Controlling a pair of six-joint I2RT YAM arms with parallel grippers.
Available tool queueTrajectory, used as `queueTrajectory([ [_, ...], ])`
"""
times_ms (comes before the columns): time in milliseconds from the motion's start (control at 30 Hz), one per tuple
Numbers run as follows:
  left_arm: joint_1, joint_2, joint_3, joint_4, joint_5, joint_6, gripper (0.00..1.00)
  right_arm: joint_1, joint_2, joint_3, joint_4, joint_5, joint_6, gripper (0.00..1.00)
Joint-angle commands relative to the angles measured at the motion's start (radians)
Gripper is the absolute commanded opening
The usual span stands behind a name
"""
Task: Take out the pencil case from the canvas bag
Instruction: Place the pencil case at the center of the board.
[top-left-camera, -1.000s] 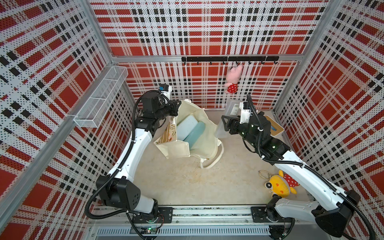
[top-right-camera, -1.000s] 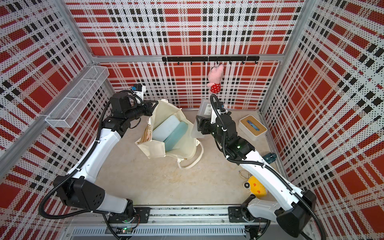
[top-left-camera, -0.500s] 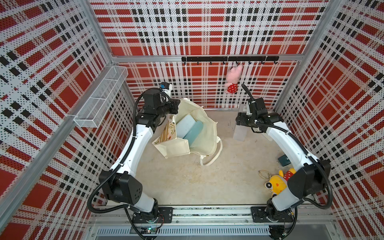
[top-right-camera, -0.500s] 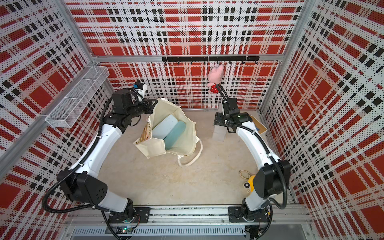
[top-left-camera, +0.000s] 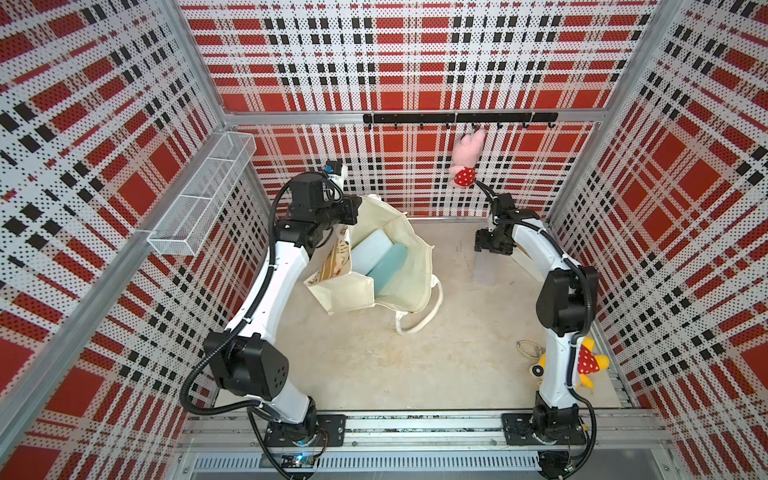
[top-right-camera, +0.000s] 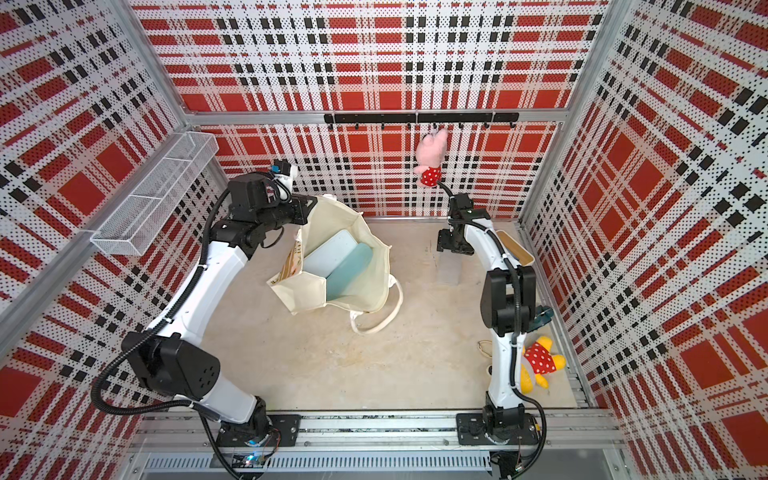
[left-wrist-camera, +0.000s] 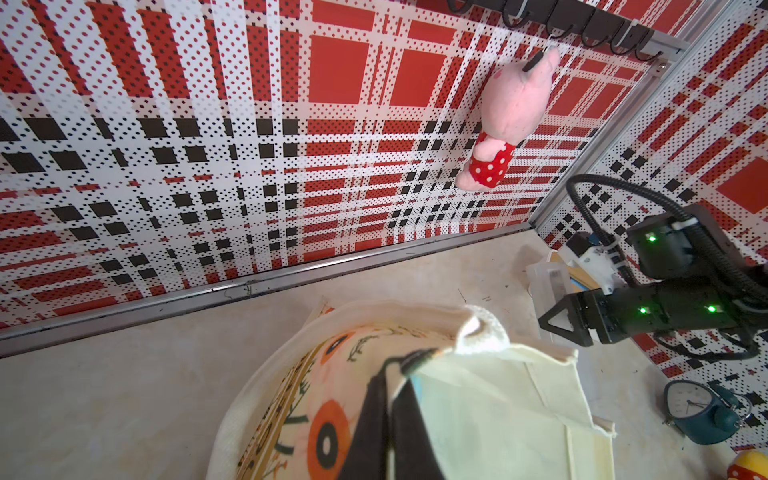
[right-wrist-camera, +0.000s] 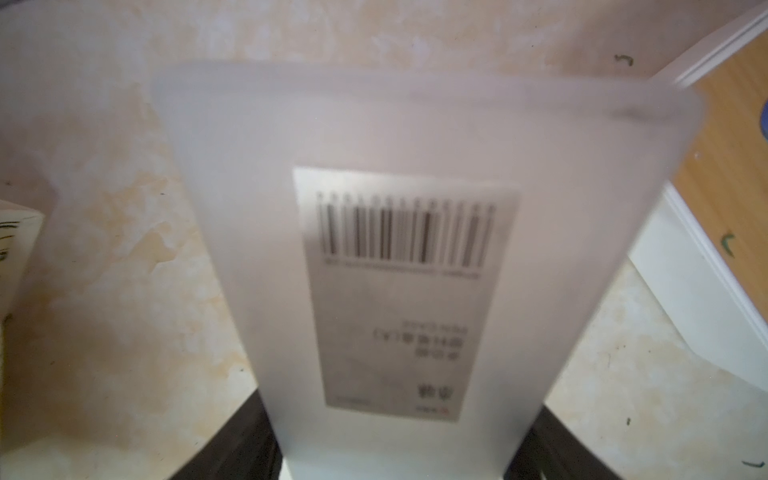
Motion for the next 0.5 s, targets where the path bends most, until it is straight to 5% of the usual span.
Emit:
queueTrajectory([
  [0,-0.008,-0.016,0.079,0.116,0.021,0.017,0.00,-0.014,0.081,0.107,-0.060,0.020,-0.088,0.72],
  [467,-0.021,0.014,0.118,0.076,0.019,0.020,0.00,-0.061,0.337,0.364,-0.092,0.016,-0.188,0.74],
])
